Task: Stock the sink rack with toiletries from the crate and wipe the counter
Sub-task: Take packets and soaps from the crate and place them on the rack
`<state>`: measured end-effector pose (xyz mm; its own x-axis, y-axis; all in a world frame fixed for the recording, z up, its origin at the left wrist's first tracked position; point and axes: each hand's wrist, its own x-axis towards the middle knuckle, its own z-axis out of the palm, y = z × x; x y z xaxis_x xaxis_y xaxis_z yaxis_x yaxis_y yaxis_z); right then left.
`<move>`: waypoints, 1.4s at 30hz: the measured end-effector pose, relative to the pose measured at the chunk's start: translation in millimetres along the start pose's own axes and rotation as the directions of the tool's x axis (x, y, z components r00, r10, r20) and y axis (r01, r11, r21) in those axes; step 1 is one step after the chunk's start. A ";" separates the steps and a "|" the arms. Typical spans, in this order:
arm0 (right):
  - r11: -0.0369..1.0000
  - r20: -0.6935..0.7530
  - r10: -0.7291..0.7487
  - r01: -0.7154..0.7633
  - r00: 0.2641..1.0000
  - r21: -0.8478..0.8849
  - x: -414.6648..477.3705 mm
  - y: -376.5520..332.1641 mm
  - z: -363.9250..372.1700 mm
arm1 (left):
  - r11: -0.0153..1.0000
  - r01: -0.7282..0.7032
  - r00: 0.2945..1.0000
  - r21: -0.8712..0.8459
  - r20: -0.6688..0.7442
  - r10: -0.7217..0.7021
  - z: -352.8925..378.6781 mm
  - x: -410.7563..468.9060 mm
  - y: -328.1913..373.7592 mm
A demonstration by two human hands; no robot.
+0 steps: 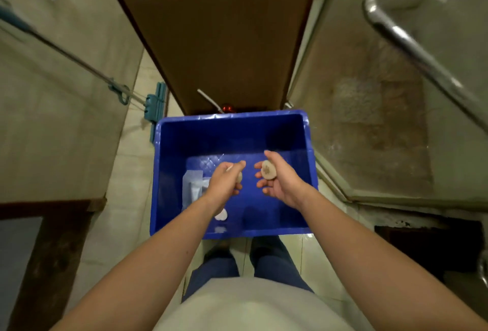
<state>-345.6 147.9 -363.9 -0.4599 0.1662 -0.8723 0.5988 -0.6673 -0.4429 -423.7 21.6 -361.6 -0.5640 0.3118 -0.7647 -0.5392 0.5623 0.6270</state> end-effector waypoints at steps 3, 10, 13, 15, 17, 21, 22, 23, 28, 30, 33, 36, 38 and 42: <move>0.990 -0.004 -0.009 0.009 1.000 0.144 -26.8 -4.6 -6.3 | 0.997 -0.012 0.999 0.077 0.033 0.010 2.3 -8.7 16.3; 0.972 -0.074 -0.099 0.112 0.992 0.206 -89.2 10.3 -7.5 | 0.971 -0.084 0.973 0.226 0.228 0.031 -1.4 -40.3 44.3; 0.955 -0.157 -0.204 0.232 0.966 0.185 -113.7 22.1 -5.1 | 0.948 -0.195 0.929 0.253 0.359 0.096 -4.9 -53.3 46.7; 0.922 -0.248 -0.278 0.330 0.928 0.201 -130.5 29.8 -3.4 | 0.917 -0.279 0.890 0.284 0.434 0.136 -7.1 -63.8 49.7; 0.884 -0.318 -0.330 0.410 0.889 0.227 -149.1 38.5 -3.1 | 0.876 -0.365 0.849 0.315 0.499 0.174 -6.8 -74.6 53.5; 0.824 -0.393 -0.391 0.507 0.832 0.253 -189.8 56.2 -4.9 | 0.786 -0.521 0.741 0.333 0.633 0.223 4.3 -101.3 64.3; 0.811 -0.416 -0.403 0.529 0.815 0.250 -199.5 60.4 -6.5 | 0.750 -0.569 0.708 0.337 0.665 0.238 9.6 -108.9 66.4; 0.795 -0.443 -0.413 0.552 0.796 0.250 -209.1 64.6 -8.7 | 0.714 -0.616 0.671 0.333 0.697 0.253 16.1 -115.9 67.9; 0.672 -0.589 -0.446 0.687 0.674 0.277 -258.8 87.7 -27.5 | 0.591 -0.763 0.491 0.262 0.829 0.267 58.9 -157.6 72.3; 0.624 -0.650 -0.449 0.735 0.614 0.264 -277.9 98.2 -38.7 | 0.541 -0.809 0.426 0.232 0.865 0.266 78.1 -177.6 71.5; 0.564 -0.735 -0.432 0.793 0.522 0.231 -306.3 115.1 -56.5 | 0.490 -0.844 0.383 0.219 0.886 0.263 108.7 -205.8 65.3; 0.535 -0.796 -0.409 0.824 0.446 0.187 -336.7 134.5 -74.6 | 0.423 -0.888 0.316 0.180 0.908 0.276 142.2 -232.7 55.0; 0.519 -0.829 -0.391 0.839 0.400 0.161 -357.0 151.0 -88.9 | 0.386 -0.911 0.263 0.144 0.925 0.275 165.6 -251.3 46.1; 0.505 -0.880 -0.348 0.856 0.323 0.114 -399.3 189.1 -119.9 | 0.323 -0.943 0.168 0.080 0.952 0.255 212.3 -291.0 23.3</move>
<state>29.9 42.4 -124.2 0.2200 0.9250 -0.3099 -0.1663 -0.2774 -0.9462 -139.4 106.6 -156.2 0.3631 0.9252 -0.1101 0.4073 -0.0513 0.9119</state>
